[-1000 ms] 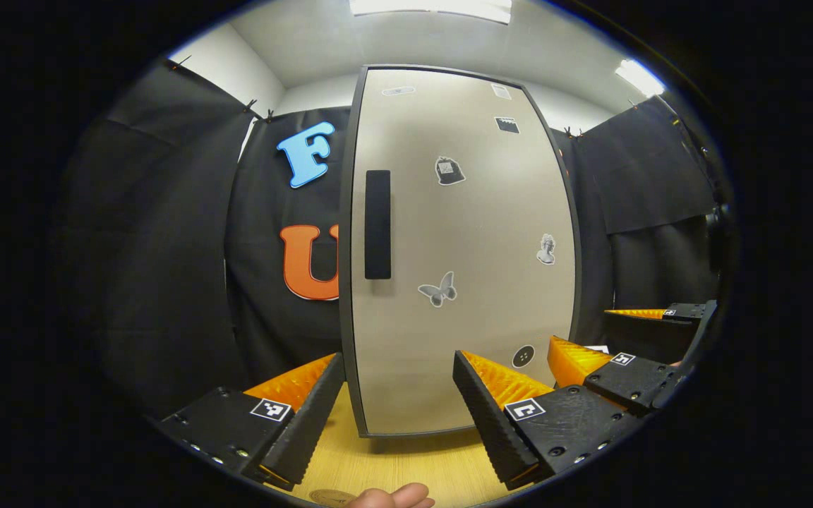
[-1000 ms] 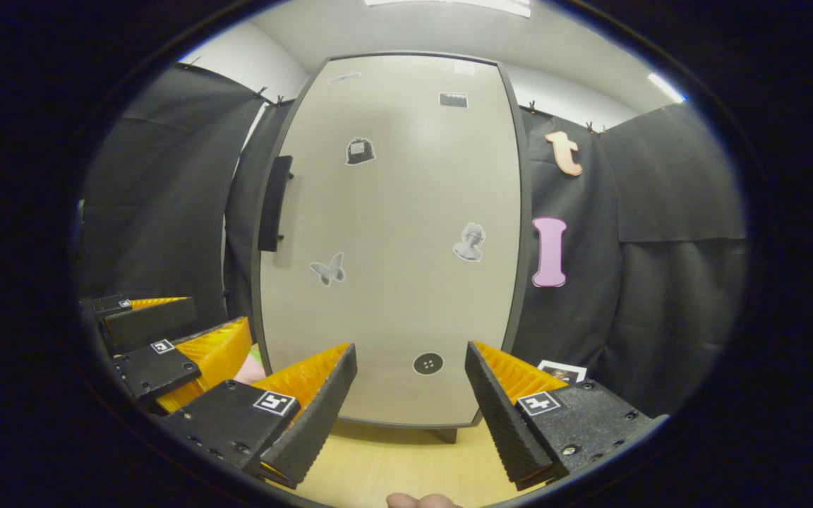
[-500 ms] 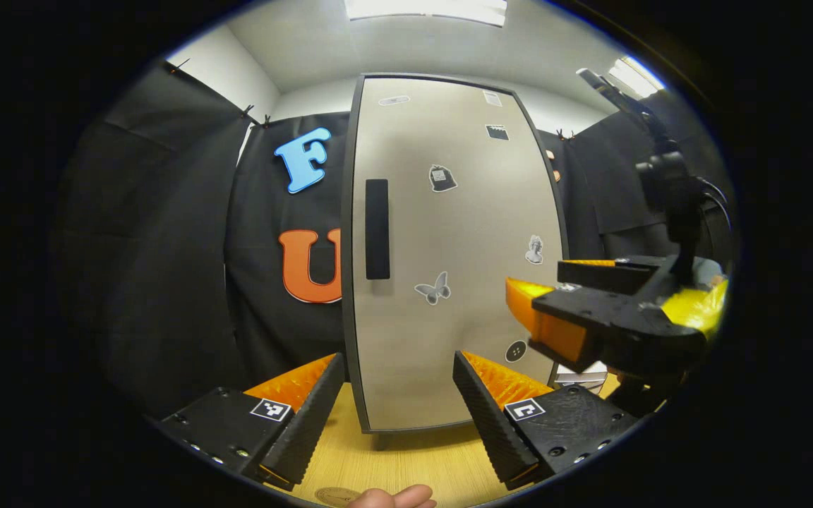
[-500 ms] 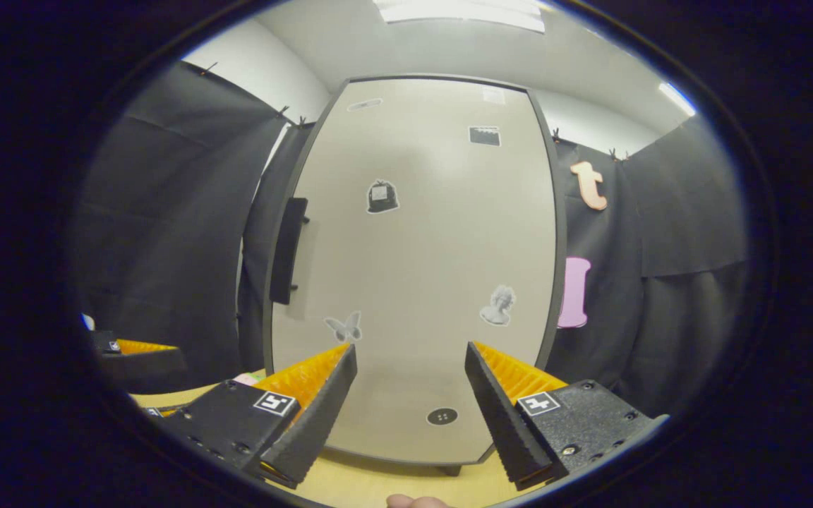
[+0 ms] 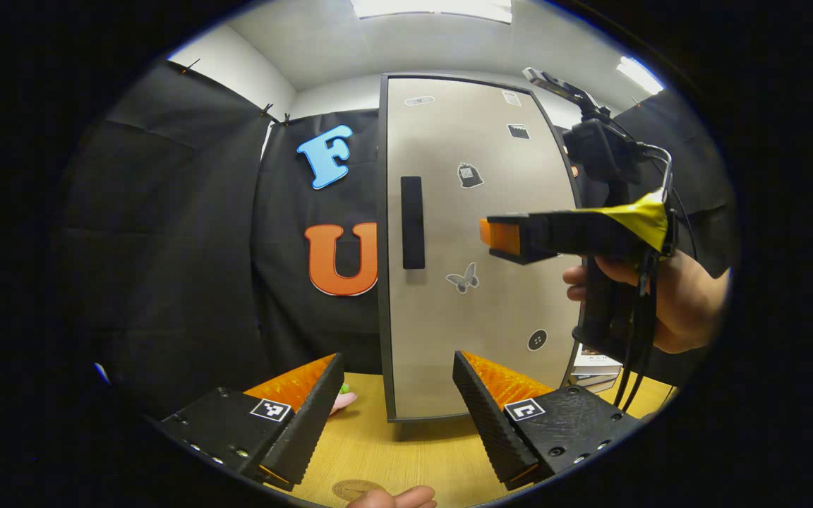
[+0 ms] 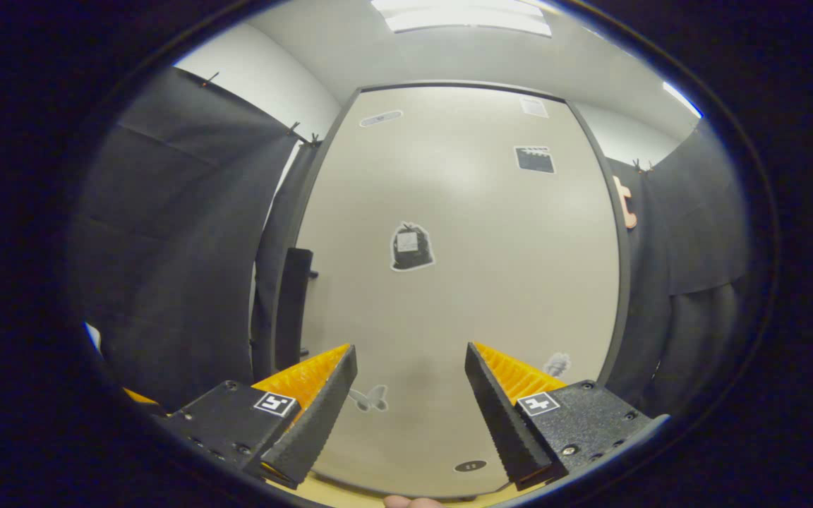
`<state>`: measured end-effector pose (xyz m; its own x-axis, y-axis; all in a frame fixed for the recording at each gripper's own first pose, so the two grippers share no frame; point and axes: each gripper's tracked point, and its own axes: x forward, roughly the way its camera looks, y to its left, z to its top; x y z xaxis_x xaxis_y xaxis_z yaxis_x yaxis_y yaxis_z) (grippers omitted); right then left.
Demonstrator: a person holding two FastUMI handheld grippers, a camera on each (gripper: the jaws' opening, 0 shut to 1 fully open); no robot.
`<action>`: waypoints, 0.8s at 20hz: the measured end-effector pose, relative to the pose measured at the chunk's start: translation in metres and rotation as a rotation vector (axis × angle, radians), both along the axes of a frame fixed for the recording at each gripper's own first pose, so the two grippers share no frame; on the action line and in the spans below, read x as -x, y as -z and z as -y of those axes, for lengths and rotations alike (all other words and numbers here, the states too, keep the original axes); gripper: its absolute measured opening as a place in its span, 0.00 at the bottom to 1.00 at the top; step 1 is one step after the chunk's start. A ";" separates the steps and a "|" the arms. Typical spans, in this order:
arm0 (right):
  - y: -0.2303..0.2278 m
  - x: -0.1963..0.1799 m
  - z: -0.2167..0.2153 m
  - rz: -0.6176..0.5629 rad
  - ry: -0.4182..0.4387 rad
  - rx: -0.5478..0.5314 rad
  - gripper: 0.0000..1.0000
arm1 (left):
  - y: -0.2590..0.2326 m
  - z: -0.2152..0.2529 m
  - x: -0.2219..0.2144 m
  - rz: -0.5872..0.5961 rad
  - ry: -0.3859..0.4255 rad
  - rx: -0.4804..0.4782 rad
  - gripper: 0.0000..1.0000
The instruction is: Open the cabinet door with the right hand, grasp the bottle in the cabinet with the left hand and place it on the coaster, then close the cabinet door with the right hand.
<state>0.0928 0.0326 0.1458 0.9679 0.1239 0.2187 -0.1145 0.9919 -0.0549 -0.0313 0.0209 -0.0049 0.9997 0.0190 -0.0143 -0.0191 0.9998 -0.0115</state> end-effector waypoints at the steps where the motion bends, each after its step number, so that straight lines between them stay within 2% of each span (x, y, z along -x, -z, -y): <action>1: -0.002 -0.003 -0.013 -0.002 -0.025 0.008 0.99 | 0.002 -0.005 0.002 -0.009 -0.013 0.002 0.94; 9: -0.009 -0.028 -0.097 -0.016 -0.128 0.082 0.98 | 0.013 -0.044 0.022 -0.033 -0.110 0.017 0.94; 11: -0.002 -0.038 -0.102 -0.058 -0.122 0.093 0.88 | 0.015 -0.046 0.026 -0.039 -0.116 0.036 0.94; 12: 0.005 -0.044 -0.102 -0.093 -0.117 0.096 0.73 | 0.014 -0.048 0.028 -0.038 -0.122 0.039 0.94; 13: 0.011 -0.045 -0.108 -0.128 -0.150 0.085 0.64 | 0.014 -0.050 0.026 -0.034 -0.124 0.041 0.95; 14: 0.010 -0.046 -0.107 -0.141 -0.143 0.069 0.43 | 0.012 -0.051 0.025 -0.030 -0.124 0.044 0.95; 15: 0.012 -0.047 -0.106 -0.159 -0.150 0.068 0.42 | 0.013 -0.052 0.024 -0.030 -0.123 0.042 0.95; 16: 0.011 -0.048 -0.106 -0.171 -0.163 0.072 0.35 | 0.015 -0.051 0.023 -0.035 -0.122 0.037 0.95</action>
<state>0.1412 0.1381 0.1347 0.9559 0.2912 0.0381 -0.2869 0.9537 -0.0903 -0.0542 0.0719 -0.0195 0.9889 0.1395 -0.0516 -0.1419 0.9888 -0.0457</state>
